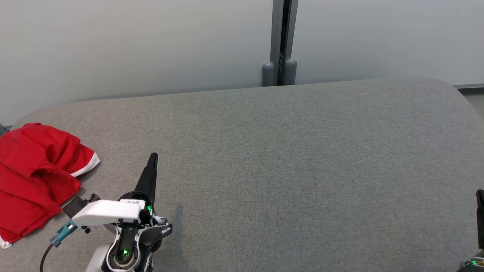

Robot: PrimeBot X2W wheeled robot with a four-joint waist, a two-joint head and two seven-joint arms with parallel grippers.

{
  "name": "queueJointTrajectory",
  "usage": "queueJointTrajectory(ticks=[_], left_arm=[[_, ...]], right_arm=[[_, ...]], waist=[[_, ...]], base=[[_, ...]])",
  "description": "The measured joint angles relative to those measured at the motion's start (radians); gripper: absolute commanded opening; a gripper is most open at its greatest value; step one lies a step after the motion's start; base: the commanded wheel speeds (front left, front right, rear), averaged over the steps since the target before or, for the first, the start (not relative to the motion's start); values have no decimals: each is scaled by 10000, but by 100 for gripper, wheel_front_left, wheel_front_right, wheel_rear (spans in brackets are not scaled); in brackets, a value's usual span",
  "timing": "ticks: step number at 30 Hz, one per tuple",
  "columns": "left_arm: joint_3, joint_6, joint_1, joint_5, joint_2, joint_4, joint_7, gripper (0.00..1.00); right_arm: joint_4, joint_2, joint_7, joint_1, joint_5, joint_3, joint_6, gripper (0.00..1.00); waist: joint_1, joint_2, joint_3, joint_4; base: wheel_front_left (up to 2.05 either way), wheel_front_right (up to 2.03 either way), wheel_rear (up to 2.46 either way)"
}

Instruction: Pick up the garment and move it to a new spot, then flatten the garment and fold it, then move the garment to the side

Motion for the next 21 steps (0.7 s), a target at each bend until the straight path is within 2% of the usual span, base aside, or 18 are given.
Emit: queueJointTrajectory(ticks=[9,10,15,21], left_arm=[[0,0,0,0,0,0,0,0],[0,0,23,0,-4,23,-2,100],[-59,8,653,0,-61,420,-6,100],[56,10,779,54,-63,282,-213,100]], right_arm=[[0,0,0,0,0,0,0,0],[36,13,-2,4,-4,2,0,100],[464,301,-44,221,-12,109,-4,100],[493,332,-378,248,-219,405,-4,100]], waist=[[0,0,0,0],[0,0,0,0],[0,0,5,-1],[0,0,-5,-11]], base=[[0,0,0],[0,0,0],[0,0,0],[0,0,0]])
